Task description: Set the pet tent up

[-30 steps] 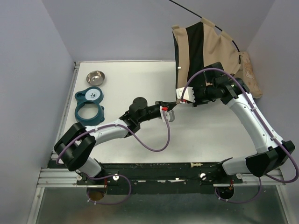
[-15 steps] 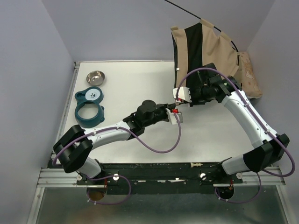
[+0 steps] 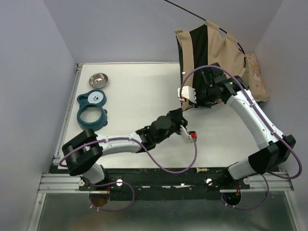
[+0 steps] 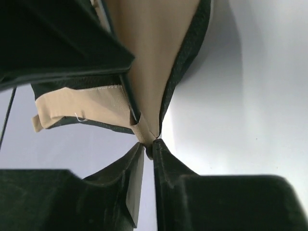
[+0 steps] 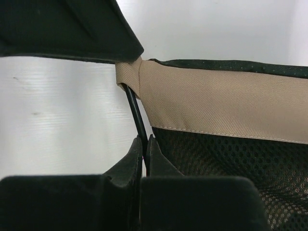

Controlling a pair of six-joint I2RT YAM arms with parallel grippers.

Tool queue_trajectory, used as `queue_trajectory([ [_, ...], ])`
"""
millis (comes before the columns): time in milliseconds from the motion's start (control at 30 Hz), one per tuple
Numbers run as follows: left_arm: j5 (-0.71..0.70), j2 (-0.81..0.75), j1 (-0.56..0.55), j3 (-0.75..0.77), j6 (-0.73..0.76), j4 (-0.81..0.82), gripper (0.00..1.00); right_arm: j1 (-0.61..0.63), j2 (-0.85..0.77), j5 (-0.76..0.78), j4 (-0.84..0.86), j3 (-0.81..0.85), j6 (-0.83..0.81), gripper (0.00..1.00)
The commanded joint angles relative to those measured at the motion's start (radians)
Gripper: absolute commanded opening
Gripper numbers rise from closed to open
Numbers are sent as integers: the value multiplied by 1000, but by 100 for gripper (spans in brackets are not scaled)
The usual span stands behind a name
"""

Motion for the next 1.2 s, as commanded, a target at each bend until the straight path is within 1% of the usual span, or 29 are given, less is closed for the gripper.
queue_trajectory([
  [0,-65,39,-133,83,197,33,40,21,40,-91,110,26,75,1],
  [67,-64,1,-145,80,126,-2,52,21,29,-92,119,14,75,1],
  [133,-46,-54,-132,80,-1,-90,61,21,14,-85,130,-3,72,1],
  [167,-14,-93,-116,65,-58,-126,66,21,6,-78,131,-10,65,1],
  [200,31,-140,-92,34,-125,-140,68,21,-1,-75,131,-21,57,1],
  [267,135,-237,-28,-12,-283,-190,69,19,-17,-75,144,-34,55,1],
  [333,262,-327,61,-50,-471,-227,69,21,-23,-81,144,-34,55,1],
  [400,358,-413,156,-119,-653,-204,68,21,-23,-89,142,-29,60,1],
  [433,414,-439,198,-145,-702,-192,67,21,-23,-94,139,-24,61,1],
  [467,436,-462,235,-178,-740,-181,67,21,-22,-104,131,-17,63,1],
  [533,456,-487,291,-216,-820,-141,67,21,-11,-130,107,8,61,1],
  [600,468,-499,333,-213,-897,-149,67,21,8,-173,66,46,48,1],
  [700,430,-515,362,-195,-989,-172,67,44,17,-230,24,74,20,1],
  [767,389,-530,370,-184,-1034,-190,67,79,8,-265,7,56,-12,1],
  [833,349,-548,379,-173,-1080,-221,67,137,-3,-256,28,19,-15,6],
  [933,349,-576,408,-150,-1133,-307,67,226,-2,-226,79,-18,-2,9],
  [967,359,-590,413,-150,-1143,-333,67,243,9,-224,87,-15,6,12],
  [1000,382,-601,420,-152,-1134,-359,67,259,26,-218,90,-6,21,24],
  [1033,392,-617,430,-155,-1127,-390,67,268,41,-212,93,9,41,43],
  [1067,395,-633,442,-166,-1136,-404,67,274,58,-203,87,28,58,56],
  [1100,431,-648,471,-170,-1143,-425,67,276,72,-204,82,52,81,61],
  [1133,485,-659,521,-169,-1143,-454,67,276,80,-209,73,75,101,62],
  [1167,519,-670,552,-172,-1175,-469,67,276,81,-219,65,98,114,63],
])
